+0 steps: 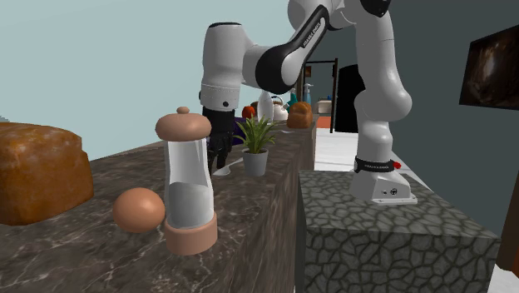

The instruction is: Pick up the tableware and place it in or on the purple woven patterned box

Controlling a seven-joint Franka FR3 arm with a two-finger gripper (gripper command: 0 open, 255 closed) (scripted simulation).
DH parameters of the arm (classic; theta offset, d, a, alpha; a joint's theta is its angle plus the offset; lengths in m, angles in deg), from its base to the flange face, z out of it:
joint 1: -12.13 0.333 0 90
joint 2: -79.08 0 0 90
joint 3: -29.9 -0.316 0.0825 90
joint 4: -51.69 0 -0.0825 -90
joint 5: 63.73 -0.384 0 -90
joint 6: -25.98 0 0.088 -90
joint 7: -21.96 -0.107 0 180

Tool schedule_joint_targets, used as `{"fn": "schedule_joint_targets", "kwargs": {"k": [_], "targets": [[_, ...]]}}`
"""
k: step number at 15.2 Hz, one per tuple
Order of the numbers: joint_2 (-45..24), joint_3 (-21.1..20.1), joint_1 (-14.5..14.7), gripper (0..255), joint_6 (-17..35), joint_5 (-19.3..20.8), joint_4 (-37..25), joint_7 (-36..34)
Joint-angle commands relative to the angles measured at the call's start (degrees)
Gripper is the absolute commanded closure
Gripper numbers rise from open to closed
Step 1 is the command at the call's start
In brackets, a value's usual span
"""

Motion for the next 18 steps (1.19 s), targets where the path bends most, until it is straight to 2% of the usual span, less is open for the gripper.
{"fn": "schedule_joint_targets", "kwargs": {"k": [1, 4, 18], "targets": [[-0.01, 0.01, -0.01, 255, 0.00, 0.00, 0.01, 0.00], [-0.01, 0.01, 0.00, 255, 0.01, 0.01, 0.00, -0.01], [6.37, -1.26, -0.99, 255, -9.01, -6.19, -4.14, 5.18]]}}
